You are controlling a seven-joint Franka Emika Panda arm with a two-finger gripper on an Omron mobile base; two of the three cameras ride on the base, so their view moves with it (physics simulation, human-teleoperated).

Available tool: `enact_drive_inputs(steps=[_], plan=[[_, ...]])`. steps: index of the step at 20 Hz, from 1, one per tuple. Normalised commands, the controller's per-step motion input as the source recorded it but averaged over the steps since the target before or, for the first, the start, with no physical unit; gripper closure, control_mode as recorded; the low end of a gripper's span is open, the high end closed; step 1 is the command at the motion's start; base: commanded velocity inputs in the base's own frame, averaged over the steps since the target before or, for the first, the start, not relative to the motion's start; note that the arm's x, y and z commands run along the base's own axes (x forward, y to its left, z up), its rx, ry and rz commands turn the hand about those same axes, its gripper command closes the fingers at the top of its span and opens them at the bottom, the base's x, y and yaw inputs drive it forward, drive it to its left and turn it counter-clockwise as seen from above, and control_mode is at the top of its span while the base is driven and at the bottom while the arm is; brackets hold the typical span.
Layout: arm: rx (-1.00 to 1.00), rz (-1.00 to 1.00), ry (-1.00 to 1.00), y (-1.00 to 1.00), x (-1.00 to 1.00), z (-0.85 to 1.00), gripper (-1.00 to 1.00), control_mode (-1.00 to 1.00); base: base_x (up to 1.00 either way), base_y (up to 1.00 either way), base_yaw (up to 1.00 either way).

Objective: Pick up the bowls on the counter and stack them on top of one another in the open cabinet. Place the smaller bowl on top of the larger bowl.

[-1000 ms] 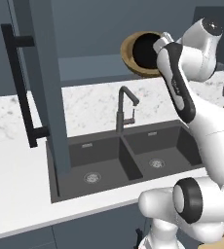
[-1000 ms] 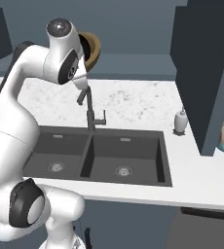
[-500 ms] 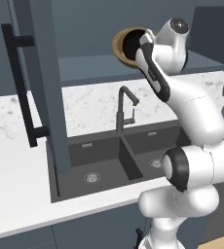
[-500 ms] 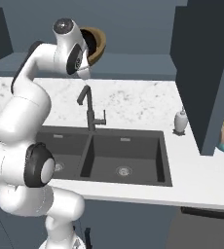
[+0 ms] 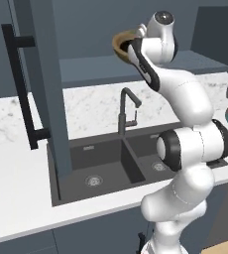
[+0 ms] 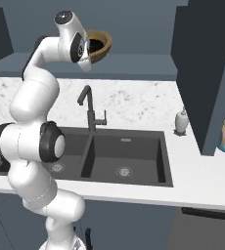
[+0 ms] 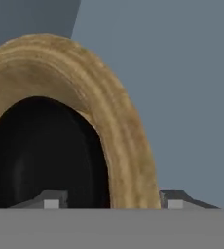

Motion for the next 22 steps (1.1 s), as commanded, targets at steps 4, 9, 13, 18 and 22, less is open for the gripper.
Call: enact_drive_inputs(steps=[4,9,13,18,22], plan=[[0.08,-0.04,-0.08,-0.16,-0.65,0.0,-1.0,-1.0,0.0,0.0,0.0],[0.19,-0.1,-0.31,-0.47,-1.0,-0.06,-1.0,-1.0,0.0,0.0,0.0],[0.05,0.0,-0.28,-0.49,-1.0,-0.91,-1.0,-1.0,0.0,0.0,0.0],[-0.18,0.0,0.0,-0.29,-1.0,-1.0,-1.0,-1.0,0.0,0.0,0.0],[-0.16,0.0,0.0,-0.39,-1.0,-1.0,-1.0,-1.0,0.0,0.0,0.0]])
